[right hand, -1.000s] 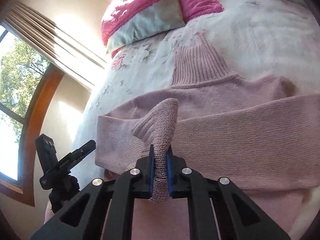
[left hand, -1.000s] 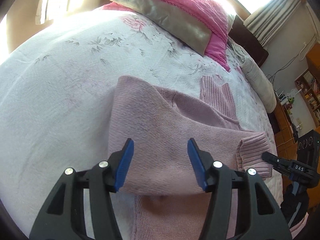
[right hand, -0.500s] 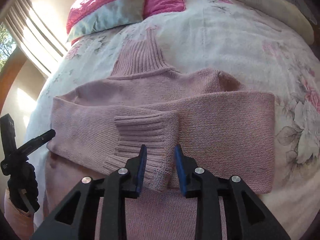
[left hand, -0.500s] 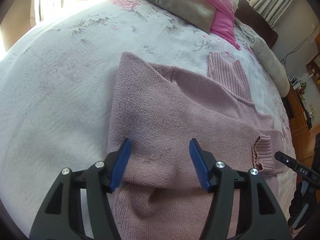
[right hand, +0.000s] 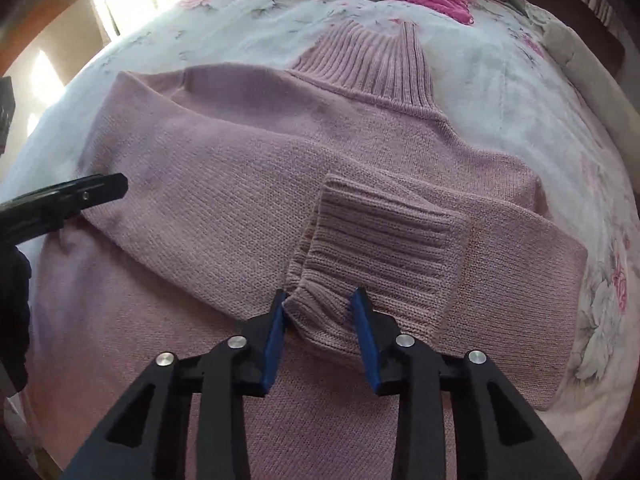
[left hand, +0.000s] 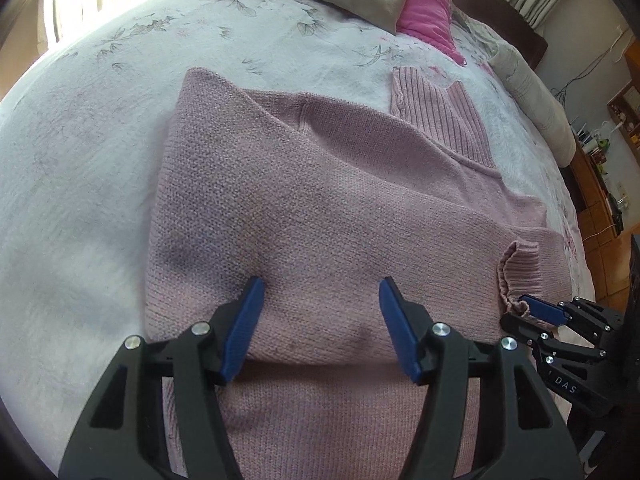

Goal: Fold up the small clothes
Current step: 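Lay the cuff flat and open the right gripper, withdrawing it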

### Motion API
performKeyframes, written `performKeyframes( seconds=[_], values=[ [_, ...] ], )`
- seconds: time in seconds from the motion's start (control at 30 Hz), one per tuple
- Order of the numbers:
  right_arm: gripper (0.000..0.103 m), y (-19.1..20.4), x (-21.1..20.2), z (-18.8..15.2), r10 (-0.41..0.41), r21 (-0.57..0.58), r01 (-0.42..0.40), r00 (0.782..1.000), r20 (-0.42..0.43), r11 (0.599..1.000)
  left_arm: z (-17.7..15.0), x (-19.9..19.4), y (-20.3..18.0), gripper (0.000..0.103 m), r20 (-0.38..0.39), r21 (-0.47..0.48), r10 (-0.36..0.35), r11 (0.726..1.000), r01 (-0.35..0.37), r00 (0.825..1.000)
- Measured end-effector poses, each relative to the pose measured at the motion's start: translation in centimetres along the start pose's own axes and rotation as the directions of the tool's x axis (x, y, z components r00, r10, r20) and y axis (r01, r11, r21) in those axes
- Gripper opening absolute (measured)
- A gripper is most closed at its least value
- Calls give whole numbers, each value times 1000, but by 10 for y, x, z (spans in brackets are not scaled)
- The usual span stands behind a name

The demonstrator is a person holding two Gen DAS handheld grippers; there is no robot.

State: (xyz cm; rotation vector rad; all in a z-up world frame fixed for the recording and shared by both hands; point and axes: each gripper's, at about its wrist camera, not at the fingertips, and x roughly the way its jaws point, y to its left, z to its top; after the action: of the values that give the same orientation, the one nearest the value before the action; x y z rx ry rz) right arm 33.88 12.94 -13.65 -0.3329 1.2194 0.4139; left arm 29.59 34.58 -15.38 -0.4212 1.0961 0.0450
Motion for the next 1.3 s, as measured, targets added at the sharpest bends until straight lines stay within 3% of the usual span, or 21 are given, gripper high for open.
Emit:
performKeyframes(
  seconds=[0.03, 0.13, 0.33, 0.53, 0.63, 0.7, 0.8, 0.93, 1.07, 1.2, 1.3],
  values=[
    [14, -7, -3, -1, -1, 29, 0, 1000, 8, 1000, 0, 0, 0, 60, 0, 4, 0, 1000, 0, 1000],
    [14, -36, -21, -8, 85, 132, -94, 993, 77, 987, 0, 2, -1, 60, -3, 17, 6, 1000, -6, 1000],
    [14, -100, -57, -33, 105, 294, -161, 975, 196, 942, -1, 4, 0, 60, 6, 16, 12, 1000, -12, 1000],
    [16, -150, -39, -62, 81, 428, -137, 986, 147, 893, -2, 7, -2, 60, 15, 25, 27, 999, -27, 1000],
    [23, -160, -20, -77, 63, 457, -103, 993, 103, 883, -2, 7, -5, 60, 15, 42, 36, 998, -37, 999],
    [23, -164, -23, -84, 77, 471, -131, 988, 131, 873, -3, 5, -5, 60, 13, 50, 35, 998, -36, 999],
    [26, -160, -43, -86, 15, 454, -92, 985, 171, 886, -3, -10, -10, 60, 39, 46, 41, 998, -43, 998],
    [26, -148, -67, -76, 81, 403, -183, 963, 258, 897, -2, -25, -31, 61, 79, 91, 22, 995, -29, 997],
    [27, -136, -54, -63, 95, 371, -169, 973, 209, 913, -7, -7, -45, 61, 21, 128, 24, 991, -26, 1000],
    [27, -143, -19, -72, 102, 423, -140, 988, 112, 895, -13, 12, -36, 61, -12, 125, 41, 991, -39, 999],
    [27, -153, -4, -83, 156, 461, -207, 977, 145, 863, -13, 15, -35, 61, -5, 156, 47, 987, -46, 999]
  ],
)
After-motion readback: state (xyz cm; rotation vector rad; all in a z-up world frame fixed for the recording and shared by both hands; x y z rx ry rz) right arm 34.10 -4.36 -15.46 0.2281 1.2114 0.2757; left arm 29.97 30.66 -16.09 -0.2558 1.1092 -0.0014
